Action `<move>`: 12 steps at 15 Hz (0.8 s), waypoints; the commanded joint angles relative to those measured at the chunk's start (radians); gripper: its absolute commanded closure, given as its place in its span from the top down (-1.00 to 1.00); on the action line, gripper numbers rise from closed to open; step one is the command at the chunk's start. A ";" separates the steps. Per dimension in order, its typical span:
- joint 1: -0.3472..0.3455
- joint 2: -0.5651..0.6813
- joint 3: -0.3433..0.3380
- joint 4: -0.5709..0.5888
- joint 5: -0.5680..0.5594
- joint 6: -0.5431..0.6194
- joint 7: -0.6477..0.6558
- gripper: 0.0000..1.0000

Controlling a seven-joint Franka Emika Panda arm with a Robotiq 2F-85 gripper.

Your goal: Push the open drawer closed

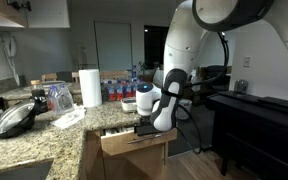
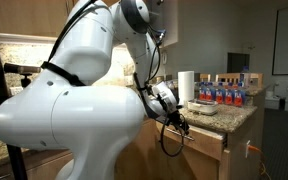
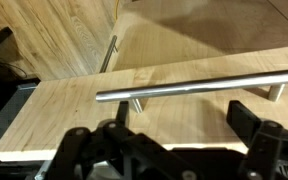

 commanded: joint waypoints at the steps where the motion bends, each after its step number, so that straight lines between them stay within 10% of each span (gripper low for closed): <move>1: -0.025 -0.004 0.007 0.035 0.008 -0.031 -0.025 1.00; 12: -0.096 0.011 0.078 0.108 0.031 -0.123 -0.068 1.00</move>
